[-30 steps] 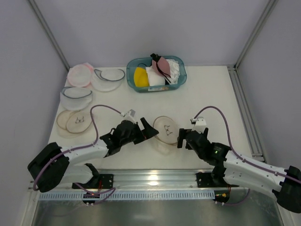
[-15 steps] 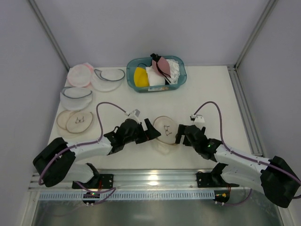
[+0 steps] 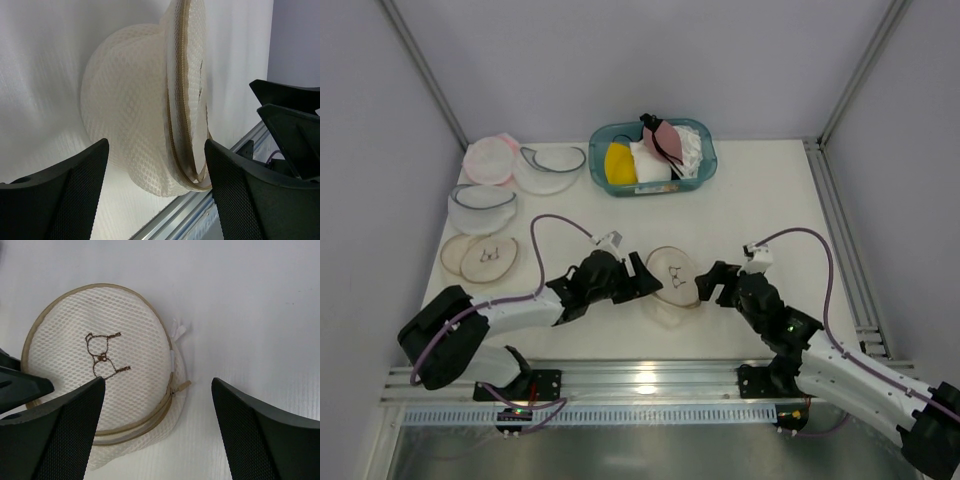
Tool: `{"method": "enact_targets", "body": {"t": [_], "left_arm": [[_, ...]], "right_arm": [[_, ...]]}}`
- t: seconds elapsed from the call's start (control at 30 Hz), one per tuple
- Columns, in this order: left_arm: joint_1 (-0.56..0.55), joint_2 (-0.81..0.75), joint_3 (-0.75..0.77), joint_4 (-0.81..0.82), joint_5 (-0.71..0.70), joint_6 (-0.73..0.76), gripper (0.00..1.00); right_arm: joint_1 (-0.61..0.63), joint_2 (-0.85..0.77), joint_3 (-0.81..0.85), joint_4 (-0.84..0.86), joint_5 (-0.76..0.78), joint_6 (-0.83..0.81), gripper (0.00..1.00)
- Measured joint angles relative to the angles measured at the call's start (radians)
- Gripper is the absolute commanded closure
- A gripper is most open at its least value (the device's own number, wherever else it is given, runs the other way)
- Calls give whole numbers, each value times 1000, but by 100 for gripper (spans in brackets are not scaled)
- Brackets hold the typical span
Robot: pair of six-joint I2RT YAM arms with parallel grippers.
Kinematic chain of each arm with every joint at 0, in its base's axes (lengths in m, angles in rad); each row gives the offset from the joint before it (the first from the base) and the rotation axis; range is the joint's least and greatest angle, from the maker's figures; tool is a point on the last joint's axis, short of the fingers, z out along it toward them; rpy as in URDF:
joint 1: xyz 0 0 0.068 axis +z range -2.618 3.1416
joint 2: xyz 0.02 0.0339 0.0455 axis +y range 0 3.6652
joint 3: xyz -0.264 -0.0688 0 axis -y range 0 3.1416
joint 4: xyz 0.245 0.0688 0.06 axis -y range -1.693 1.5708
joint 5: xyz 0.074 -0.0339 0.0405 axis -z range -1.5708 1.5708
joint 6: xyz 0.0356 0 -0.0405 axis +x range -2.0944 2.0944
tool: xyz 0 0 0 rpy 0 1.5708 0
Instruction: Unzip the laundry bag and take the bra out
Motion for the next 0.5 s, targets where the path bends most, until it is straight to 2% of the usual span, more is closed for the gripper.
{"method": "enact_targets", "body": {"t": [0.07,0.1,0.13,0.33,0.5], "left_arm": [[0,5,1,6,4,-1,20],[0,5,1,6,6,-2,17],[0,5,1,9,7,-2,16],[0,-22,1,16,6,-5,15],[0,-31,1,20,6,-6,15]], "right_arm": [[0,-23,1,-6,-15,-7,10],[0,-28,3,-13,-26,-11,2],[0,-35,6,-26,-42,-14,0],[0,-96,63,-115,-141,-63,1],[0,-174,100,-117,-166,-86,1]]}}
